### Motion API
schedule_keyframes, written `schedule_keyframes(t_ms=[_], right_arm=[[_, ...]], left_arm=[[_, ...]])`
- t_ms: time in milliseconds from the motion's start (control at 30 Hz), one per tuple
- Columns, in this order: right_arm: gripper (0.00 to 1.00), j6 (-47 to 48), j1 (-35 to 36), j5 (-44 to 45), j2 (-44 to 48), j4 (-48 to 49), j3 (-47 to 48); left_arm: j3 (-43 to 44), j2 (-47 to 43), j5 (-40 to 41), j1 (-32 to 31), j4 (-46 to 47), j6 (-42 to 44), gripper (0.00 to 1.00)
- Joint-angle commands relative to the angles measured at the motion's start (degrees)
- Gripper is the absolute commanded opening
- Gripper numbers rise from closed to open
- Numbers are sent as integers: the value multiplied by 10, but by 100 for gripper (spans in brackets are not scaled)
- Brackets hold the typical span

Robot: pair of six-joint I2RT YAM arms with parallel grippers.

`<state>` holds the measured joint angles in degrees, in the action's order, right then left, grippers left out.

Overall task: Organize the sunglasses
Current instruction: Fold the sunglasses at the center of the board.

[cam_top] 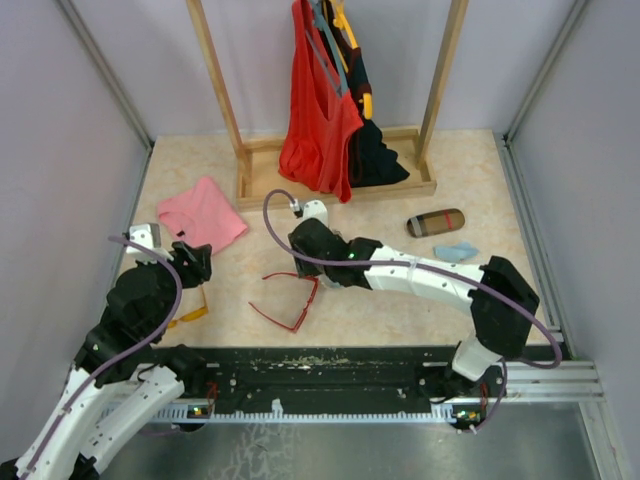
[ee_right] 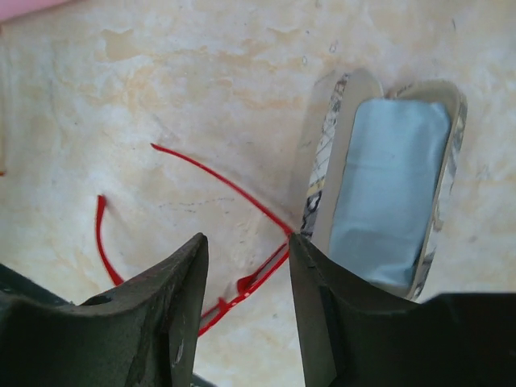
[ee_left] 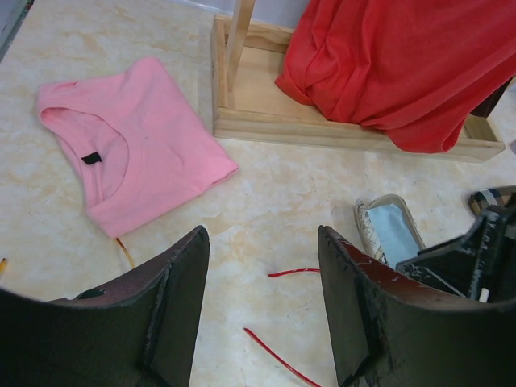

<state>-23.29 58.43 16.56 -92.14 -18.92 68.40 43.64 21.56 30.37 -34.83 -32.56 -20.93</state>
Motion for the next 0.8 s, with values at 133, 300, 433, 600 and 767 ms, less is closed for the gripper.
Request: schedule_keyframes(t_ms=[133,300,433,600,767], right_arm=[[48,-378,90,197,24,-172,30],[48,-458,113,202,-19,-230,55],[47,-478,121,185,-68,-233,69],[44,-484,122,171,-101,-224,71],[41,-484,121,167,-115,-212,71]], left_arm=[[-3,8,2,3,8,2,62],[-4,9,-2,3,9,2,63],[-3,12,-5,3,9,3,63],[-4,10,-5,3,9,4,62],[-4,12,-8,3,11,4,63]])
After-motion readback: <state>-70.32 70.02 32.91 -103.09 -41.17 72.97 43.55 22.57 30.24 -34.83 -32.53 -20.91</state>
